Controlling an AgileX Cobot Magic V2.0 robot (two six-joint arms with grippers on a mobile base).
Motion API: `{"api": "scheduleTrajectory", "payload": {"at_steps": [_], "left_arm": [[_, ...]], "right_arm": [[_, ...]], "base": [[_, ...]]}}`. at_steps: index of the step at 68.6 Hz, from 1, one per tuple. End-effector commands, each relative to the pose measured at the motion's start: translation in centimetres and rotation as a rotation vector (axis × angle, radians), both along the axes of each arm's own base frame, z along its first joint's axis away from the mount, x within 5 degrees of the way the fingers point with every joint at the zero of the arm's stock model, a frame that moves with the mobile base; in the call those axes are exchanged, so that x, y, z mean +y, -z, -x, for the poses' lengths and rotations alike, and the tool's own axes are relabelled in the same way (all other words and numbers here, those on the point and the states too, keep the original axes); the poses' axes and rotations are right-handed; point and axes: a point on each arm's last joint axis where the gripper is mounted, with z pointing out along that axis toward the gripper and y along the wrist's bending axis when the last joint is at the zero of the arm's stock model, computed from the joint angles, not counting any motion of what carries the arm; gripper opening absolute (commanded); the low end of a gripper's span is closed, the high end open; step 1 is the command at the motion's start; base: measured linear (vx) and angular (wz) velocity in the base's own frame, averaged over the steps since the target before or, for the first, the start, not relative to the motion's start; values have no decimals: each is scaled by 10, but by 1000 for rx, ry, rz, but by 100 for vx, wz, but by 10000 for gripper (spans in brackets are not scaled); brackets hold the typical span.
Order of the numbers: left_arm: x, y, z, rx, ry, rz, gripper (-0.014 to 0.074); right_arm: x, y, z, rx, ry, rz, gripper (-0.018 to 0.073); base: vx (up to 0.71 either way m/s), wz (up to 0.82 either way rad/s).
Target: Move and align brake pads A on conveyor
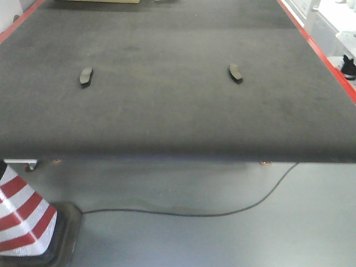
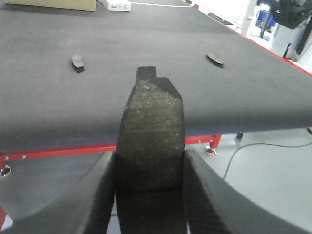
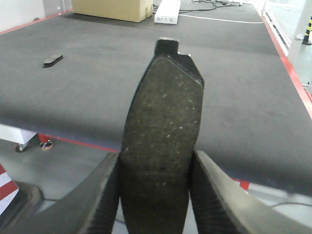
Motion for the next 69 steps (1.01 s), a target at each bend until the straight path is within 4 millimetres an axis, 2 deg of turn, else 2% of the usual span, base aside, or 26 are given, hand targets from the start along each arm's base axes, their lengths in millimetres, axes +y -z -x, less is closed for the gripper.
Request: {"api": "scheduleTrajectory", "payload": {"at_steps": [1,69], "left_arm": [[-1,-16,0,-102,12,32,-6],[-1,-16,0,-102,12,32,-6]], "right_arm": [[-1,-17,-1,-113,15,-17,-2],[-1,-17,-1,-113,15,-17,-2]], "base": [[37,6],[36,-1]]}}
